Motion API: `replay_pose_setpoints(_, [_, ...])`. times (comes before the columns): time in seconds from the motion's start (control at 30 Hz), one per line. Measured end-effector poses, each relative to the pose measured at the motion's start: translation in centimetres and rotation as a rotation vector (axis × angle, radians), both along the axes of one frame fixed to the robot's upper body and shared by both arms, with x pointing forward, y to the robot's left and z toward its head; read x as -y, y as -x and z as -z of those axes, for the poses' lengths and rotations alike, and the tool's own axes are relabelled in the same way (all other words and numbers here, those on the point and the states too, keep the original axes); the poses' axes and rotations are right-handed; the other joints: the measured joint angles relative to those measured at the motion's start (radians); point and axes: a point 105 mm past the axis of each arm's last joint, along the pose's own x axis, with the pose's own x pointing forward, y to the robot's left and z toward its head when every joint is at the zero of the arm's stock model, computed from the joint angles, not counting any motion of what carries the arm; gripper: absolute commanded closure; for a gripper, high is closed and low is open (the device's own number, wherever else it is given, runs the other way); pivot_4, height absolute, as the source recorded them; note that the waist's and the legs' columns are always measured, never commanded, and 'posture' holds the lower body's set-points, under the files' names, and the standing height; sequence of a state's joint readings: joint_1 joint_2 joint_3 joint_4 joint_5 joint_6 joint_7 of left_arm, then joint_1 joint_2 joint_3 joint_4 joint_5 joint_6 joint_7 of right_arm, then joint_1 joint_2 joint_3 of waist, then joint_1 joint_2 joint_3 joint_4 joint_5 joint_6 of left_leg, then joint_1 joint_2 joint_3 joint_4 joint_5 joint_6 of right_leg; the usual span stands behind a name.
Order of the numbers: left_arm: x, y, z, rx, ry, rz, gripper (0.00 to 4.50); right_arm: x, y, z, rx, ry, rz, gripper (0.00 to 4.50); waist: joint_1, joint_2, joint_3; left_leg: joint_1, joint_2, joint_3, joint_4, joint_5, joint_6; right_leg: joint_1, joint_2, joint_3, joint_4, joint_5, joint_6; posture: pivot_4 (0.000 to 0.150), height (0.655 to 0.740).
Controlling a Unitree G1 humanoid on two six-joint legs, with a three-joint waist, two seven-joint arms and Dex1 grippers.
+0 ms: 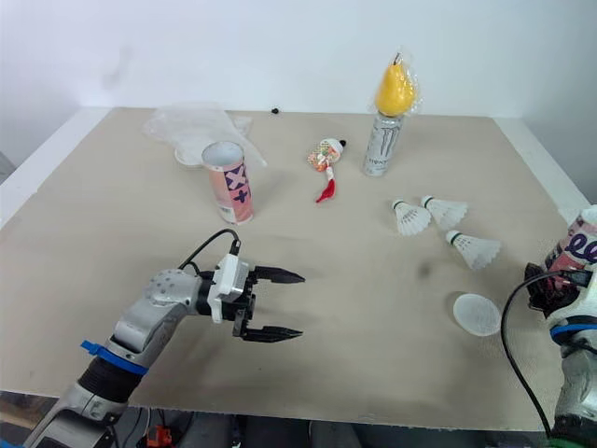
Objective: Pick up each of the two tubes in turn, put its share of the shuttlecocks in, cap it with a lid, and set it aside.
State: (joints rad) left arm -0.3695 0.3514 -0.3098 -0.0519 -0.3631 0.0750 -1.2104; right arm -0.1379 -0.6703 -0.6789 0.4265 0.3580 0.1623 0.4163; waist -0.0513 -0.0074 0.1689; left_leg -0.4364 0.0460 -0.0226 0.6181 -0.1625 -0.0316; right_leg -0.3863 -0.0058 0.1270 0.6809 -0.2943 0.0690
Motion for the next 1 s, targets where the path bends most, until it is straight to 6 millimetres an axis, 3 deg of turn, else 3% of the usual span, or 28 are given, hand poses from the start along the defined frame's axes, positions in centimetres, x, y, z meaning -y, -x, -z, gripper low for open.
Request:
replay_pose_setpoints(0.2, [-0.1,-0.1,0.0,0.004,-0.003,-0.023,0.00,0.2,-0.6,0.5,-0.004,-0.029,-0.019,0.97,0.001,0.000,0.000,0.000,0.000,0.000,0.000,0.000,0.000,0.000,0.000,0.000,0.000,0.000,0.000,0.150,0.7400])
replay_pose_setpoints(0.33, [-0.2,-0.1,0.0,0.001,-0.008,-0.027,0.00,0.3,-0.8,0.8,-0.003,-0.050,-0.017,0.06,0.001,0.000,0.000,0.000,0.000,0.000,0.000,0.000,0.000,0.000,0.000,0.001,-0.001,0.000,0.001,0.150,0.7400])
replay_pose_setpoints(0.57, [-0.2,-0.1,0.1,0.001,-0.011,-0.028,0.00,0.6,0.4,1.9,-0.048,-0.045,-0.006,0.06,0.001,0.000,0.000,0.000,0.000,0.001,0.000,0.000,0.000,0.000,0.000,0.002,-0.001,0.000,0.001,0.150,0.7400])
replay_pose_setpoints(1.0, [0.3,-0.9,0.1,-0.012,0.006,-0.049,0.00,-0.8,4.4,-0.1,-0.084,0.055,-0.031,0.06,0.003,0.000,0.000,0.000,0.000,0.000,0.000,0.000,0.000,0.000,0.001,0.002,-0.001,0.000,0.001,0.150,0.7400])
